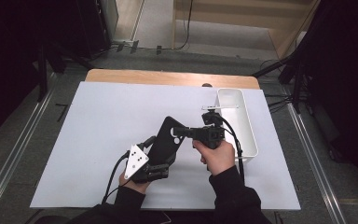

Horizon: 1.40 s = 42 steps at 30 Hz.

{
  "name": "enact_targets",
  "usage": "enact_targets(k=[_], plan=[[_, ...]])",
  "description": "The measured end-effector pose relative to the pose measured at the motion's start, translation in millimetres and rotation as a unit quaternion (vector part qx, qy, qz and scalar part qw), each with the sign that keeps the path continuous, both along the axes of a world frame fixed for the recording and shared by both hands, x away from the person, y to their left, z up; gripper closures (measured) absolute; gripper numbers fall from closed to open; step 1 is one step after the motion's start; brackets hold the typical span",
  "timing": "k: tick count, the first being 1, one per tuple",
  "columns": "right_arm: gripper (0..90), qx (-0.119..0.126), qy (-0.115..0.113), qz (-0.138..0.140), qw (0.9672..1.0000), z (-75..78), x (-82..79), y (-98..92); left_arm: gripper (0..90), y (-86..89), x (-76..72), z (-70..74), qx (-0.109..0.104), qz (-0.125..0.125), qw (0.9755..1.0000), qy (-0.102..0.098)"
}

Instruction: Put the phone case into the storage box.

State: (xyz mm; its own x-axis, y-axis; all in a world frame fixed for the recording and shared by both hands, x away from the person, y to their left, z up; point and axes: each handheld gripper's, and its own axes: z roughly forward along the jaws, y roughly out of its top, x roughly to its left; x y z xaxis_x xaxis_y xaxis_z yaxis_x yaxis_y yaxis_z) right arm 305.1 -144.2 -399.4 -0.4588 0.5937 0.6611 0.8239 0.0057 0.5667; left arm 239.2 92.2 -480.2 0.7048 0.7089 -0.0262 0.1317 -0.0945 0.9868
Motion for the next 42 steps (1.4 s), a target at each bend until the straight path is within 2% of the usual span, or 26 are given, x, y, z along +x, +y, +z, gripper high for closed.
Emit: enact_targets(k=[5,8,12,16,18,24,28,31,33,36,40,41,42], plan=[[74.8,0.0,0.004,0.002,1.0,0.4,0.6,0.5,13.2,0.8,0.4,1.0,0.002,0.0,1.0,-0.001],[74.8,-0.001,0.004,0.003,1.0,1.4,0.4,0.6,13.0,-0.8,-0.1,2.8,0.016,0.004,0.9999,-0.005],[74.9,-0.001,0.003,0.004,1.0,3.0,-0.9,1.0,11.8,-2.2,-0.4,7.2,0.023,-0.007,0.9997,-0.009],[74.8,-0.012,0.001,0.004,0.9999,3.0,-1.0,1.9,5.0,-0.9,-1.8,11.7,-0.002,-0.027,0.9996,-0.008],[74.8,-0.018,-0.001,0.004,0.9998,2.1,-0.8,2.2,2.5,-0.7,-1.4,14.5,0.003,-0.034,0.9994,-0.001],[74.8,-0.029,-0.005,-0.002,0.9996,2.2,-0.2,-0.7,2.9,0.9,1.3,20.0,0.007,-0.041,0.999,0.019],[74.8,-0.04,-0.018,-0.012,0.999,3.8,-0.4,-5.8,4.1,2.3,4.7,23.4,0.014,-0.042,0.9981,0.043],[74.7,-0.046,-0.025,-0.02,0.9984,5.0,-0.6,-9.7,4.2,1.6,7.6,23.8,0.026,-0.047,0.9965,0.064],[74.7,-0.051,-0.03,-0.022,0.998,5.5,-1.1,-11.6,4.2,0.3,10.1,22.9,0.036,-0.054,0.9944,0.084],[74.7,-0.057,-0.035,-0.026,0.9974,6.3,-2.4,-12.6,5.2,-0.7,11.0,23.1,0.045,-0.065,0.9923,0.096],[74.7,-0.07,-0.049,-0.028,0.9959,8.2,-4.4,-14.4,5.3,-1.7,15.6,24.4,0.052,-0.089,0.9868,0.125],[74.7,-0.075,-0.053,-0.028,0.9954,8.7,-5.0,-14.7,6.9,-0.4,16.1,25.4,0.052,-0.093,0.986,0.128],[74.7,-0.08,-0.058,-0.029,0.9947,9.0,-5.2,-14.7,12.5,1.3,15.9,26.5,0.049,-0.093,0.9866,0.125]])
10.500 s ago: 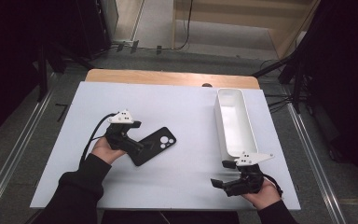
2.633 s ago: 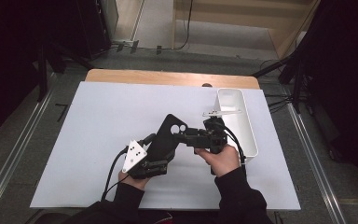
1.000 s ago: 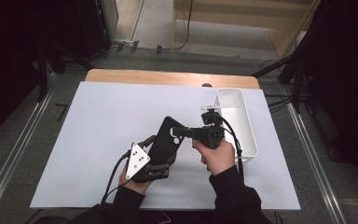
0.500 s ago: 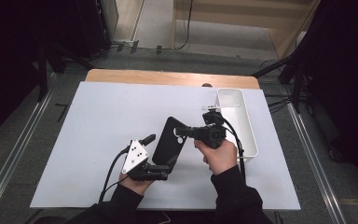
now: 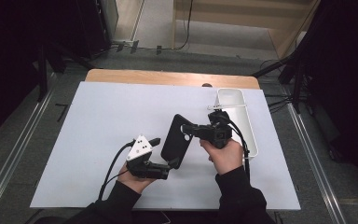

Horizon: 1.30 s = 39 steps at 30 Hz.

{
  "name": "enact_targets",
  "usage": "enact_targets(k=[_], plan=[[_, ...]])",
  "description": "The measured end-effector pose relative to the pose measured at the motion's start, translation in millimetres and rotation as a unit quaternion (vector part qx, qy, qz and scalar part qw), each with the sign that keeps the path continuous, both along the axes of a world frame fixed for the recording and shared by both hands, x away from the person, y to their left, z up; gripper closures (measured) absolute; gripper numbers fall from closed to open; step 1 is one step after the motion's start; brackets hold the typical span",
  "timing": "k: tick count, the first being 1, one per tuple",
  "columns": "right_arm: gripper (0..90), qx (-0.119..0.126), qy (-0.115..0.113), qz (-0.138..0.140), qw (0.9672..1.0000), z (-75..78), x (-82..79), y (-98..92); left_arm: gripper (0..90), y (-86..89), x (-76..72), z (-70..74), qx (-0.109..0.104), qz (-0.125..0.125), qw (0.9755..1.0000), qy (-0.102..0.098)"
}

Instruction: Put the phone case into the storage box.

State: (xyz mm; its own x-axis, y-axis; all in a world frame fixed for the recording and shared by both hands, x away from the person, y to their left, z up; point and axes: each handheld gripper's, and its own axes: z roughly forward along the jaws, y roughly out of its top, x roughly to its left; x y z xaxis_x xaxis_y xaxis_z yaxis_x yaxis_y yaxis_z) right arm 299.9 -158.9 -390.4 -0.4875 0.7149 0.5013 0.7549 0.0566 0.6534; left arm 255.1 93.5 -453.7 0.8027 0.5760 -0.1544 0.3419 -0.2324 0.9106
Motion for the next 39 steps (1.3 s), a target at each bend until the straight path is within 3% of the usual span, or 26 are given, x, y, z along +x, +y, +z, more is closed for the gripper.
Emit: enact_targets(k=[3,6,8,12,20,26,29,31,33,37,39], plan=[[74.6,-0.01,-0.01,0.0,0.9999,0.6,-1.1,-1.3,14.2,2.4,4.1,3.9,-0.007,-0.02,0.9996,0.018],[74.6,-0.012,-0.013,0.001,0.9998,1.2,-1.5,-3.3,13.7,3.8,10.0,4.4,0.006,-0.049,0.9975,0.049],[74.6,-0.014,-0.017,0.002,0.9998,1.4,-1.6,-4.6,13.7,5.3,11.4,5.2,0.022,-0.052,0.9973,0.048],[74.7,-0.021,-0.027,0.009,0.9994,1.8,-2.4,-6.0,13.7,10.5,18.1,9.3,0.018,-0.063,0.9958,0.064],[74.7,-0.04,-0.046,0.033,0.9976,2.8,-4.7,-7.3,14.0,18.8,25.4,17.0,0.04,-0.072,0.9941,0.07],[74.7,-0.05,-0.067,0.055,0.995,5.0,-6.9,-7.6,14.0,24.7,30.6,22.9,0.034,-0.082,0.9928,0.081],[74.8,-0.044,-0.069,0.068,0.9943,5.5,-6.9,-8.6,15.7,26.4,31.8,26.7,0.05,-0.092,0.9917,0.075],[74.7,-0.042,-0.072,0.076,0.9936,5.8,-6.9,-9.5,16.0,26.3,32.5,29.2,0.05,-0.104,0.9903,0.078],[74.7,-0.045,-0.077,0.088,0.9922,5.5,-6.6,-9.7,16.0,25.8,34.5,31.4,0.052,-0.116,0.9882,0.085],[74.7,-0.048,-0.082,0.111,0.9892,5.0,-7.1,-10.4,16.1,25.6,35.9,35.8,0.057,-0.12,0.9889,0.066],[74.7,-0.053,-0.094,0.13,0.9857,4.6,-8.4,-10.3,17.9,25.2,36.7,38.6,0.059,-0.125,0.9885,0.062]])
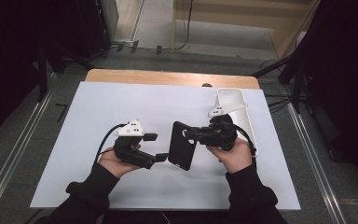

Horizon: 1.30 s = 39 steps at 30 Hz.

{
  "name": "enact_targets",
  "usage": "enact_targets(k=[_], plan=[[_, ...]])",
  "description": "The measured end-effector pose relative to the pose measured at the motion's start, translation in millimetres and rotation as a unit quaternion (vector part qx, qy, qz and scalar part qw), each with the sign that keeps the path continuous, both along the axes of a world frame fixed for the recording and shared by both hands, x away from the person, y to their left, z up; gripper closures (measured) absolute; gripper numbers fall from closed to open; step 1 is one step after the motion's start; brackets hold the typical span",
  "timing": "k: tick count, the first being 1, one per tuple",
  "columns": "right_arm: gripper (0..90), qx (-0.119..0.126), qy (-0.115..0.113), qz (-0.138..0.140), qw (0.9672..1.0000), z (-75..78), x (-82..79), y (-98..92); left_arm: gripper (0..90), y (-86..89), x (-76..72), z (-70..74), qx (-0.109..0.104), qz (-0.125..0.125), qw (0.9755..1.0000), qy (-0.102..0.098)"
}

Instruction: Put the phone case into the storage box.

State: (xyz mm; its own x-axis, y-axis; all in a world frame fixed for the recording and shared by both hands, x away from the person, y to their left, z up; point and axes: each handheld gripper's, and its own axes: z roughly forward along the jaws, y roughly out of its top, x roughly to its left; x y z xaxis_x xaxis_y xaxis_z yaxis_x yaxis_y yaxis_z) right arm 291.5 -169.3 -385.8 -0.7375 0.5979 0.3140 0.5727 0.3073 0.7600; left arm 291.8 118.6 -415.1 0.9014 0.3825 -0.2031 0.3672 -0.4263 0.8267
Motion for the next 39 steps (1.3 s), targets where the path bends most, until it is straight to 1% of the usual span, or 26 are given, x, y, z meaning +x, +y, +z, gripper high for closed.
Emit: enact_targets(k=[3,5,6,7,10,13,15,20,22,27,29,34,37,39], plan=[[74.7,-0.008,-0.001,0.024,0.9997,-1.8,-1.3,1.3,18.0,-1.2,2.8,3.2,0.003,-0.016,0.9998,0.006],[74.7,-0.011,-0.001,0.034,0.9994,-3.0,-1.3,1.5,18.1,-1.7,5.5,4.2,0.005,-0.026,0.9996,0.013],[74.7,-0.012,-0.001,0.037,0.9992,-3.3,-1.2,1.1,19.5,-1.8,6.2,4.3,0.004,-0.031,0.9994,0.013],[74.7,-0.01,0.0,0.043,0.999,-3.7,-0.8,0.4,21.7,-1.9,6.5,4.6,0.004,-0.035,0.9993,0.01],[74.7,-0.003,0.006,0.052,0.9986,-4.2,0.3,-2.5,21.9,-2.4,8.2,5.9,0.006,-0.045,0.9989,0.012],[74.7,0.001,0.005,0.061,0.9981,-4.2,0.1,-3.3,22.0,-2.1,9.2,7.7,-0.006,-0.053,0.9985,0.017],[74.6,-0.003,-0.003,0.071,0.9975,-4.3,-1.2,-1.7,22.1,-0.9,9.2,8.8,-0.012,-0.056,0.9982,0.019],[74.6,-0.01,-0.009,0.092,0.9956,-5.4,-4.8,4.7,22.2,0.4,6.5,10.7,-0.017,-0.069,0.9972,0.022],[74.7,-0.012,-0.009,0.1,0.9949,-5.9,-5.9,7.0,22.2,0.2,5.7,11.1,-0.016,-0.068,0.9974,0.018],[74.6,-0.011,-0.014,0.119,0.9927,-6.8,-7.7,10.6,22.3,1.0,5.5,12.0,-0.02,-0.075,0.9968,0.021],[74.6,-0.01,-0.013,0.126,0.9918,-7.4,-7.9,11.2,25.6,1.5,5.7,12.4,-0.024,-0.075,0.9967,0.021],[74.6,-0.011,-0.014,0.146,0.9891,-10.3,-8.4,14.1,25.7,1.3,5.8,12.8,-0.021,-0.076,0.9966,0.022],[74.6,-0.01,-0.01,0.149,0.9887,-10.7,-8.8,15.5,28.1,1.1,5.6,12.6,-0.021,-0.08,0.9963,0.024],[74.6,-0.008,-0.013,0.156,0.9876,-10.6,-9.4,16.2,31.1,1.0,5.4,12.6,-0.025,-0.08,0.9962,0.023]])
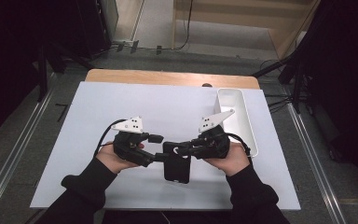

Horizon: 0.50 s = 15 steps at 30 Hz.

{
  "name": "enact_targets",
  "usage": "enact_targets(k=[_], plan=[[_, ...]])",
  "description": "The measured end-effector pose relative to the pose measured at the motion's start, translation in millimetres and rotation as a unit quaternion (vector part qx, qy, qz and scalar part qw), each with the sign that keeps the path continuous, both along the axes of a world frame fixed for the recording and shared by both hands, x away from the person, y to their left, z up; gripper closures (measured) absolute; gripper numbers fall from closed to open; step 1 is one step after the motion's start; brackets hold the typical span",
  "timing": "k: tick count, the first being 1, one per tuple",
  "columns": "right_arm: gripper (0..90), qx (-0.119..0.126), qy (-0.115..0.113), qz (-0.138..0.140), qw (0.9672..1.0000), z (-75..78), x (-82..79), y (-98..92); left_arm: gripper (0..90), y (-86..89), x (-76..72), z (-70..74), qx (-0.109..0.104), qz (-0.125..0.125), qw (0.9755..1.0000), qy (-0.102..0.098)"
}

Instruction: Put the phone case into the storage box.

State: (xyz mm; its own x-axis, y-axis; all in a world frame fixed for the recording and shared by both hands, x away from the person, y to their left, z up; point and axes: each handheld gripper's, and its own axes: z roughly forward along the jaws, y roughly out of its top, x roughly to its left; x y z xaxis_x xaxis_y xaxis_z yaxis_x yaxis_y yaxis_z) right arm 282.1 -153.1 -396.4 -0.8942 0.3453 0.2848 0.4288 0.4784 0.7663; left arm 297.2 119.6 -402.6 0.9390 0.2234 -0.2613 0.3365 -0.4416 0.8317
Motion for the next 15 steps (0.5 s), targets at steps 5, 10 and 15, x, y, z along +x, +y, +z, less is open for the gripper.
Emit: enact_targets(k=[5,10,15], plan=[[74.5,0.002,-0.002,0.006,1.0,0.4,-0.8,1.1,36.5,-0.1,-0.1,0.1,-0.002,0.006,1.0,0.001],[74.6,0.004,0.0,0.011,0.9999,0.7,-1.3,1.4,46.0,0.2,-0.3,0.4,-0.008,0.001,1.0,0.006],[74.6,0.009,-0.001,0.02,0.9998,0.7,-1.7,1.7,53.2,1.5,0.0,0.9,-0.013,-0.002,0.9999,0.002]])
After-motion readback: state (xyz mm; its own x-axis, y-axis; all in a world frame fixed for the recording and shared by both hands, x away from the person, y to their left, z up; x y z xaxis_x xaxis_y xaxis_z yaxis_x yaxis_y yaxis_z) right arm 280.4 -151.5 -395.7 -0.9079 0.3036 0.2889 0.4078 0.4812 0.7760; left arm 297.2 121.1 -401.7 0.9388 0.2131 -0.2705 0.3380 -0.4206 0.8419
